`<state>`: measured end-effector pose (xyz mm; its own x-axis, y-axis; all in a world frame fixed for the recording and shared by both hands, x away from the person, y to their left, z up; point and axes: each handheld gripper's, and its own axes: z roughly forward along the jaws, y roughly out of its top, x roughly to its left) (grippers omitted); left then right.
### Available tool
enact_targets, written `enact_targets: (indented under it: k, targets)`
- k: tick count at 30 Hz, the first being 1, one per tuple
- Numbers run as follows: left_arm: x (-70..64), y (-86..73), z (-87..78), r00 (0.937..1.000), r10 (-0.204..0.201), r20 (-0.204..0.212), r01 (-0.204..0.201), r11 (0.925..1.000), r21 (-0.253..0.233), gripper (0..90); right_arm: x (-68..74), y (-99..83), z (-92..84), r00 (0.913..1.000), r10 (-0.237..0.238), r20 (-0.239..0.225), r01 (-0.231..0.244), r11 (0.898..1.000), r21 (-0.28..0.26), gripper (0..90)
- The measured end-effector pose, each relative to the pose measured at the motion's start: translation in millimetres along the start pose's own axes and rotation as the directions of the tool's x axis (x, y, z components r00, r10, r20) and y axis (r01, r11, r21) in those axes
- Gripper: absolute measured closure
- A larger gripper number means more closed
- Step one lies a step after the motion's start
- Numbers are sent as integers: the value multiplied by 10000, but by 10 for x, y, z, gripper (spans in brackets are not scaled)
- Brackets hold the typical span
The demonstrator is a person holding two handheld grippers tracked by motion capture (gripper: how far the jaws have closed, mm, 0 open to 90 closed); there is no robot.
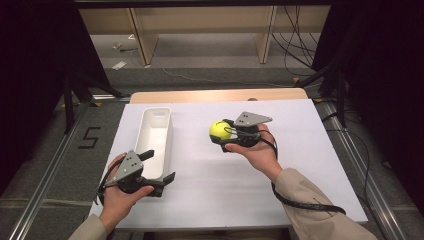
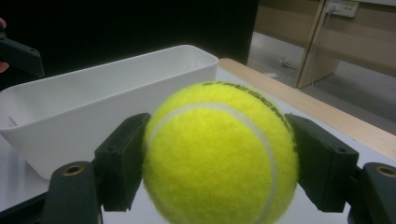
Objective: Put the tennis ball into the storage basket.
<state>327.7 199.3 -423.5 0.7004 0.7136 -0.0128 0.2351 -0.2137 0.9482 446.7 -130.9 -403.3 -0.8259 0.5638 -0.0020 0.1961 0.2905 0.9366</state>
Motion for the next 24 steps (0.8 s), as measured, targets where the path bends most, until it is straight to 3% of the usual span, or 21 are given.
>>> enact_targets:
  k: [24]
  targets:
    - [1, 0, 0, 10000, -5, 0, 5, 10000, 1, 0, 32, 65, 94, 9999, -56, -121, 55, 9999, -132, 266]
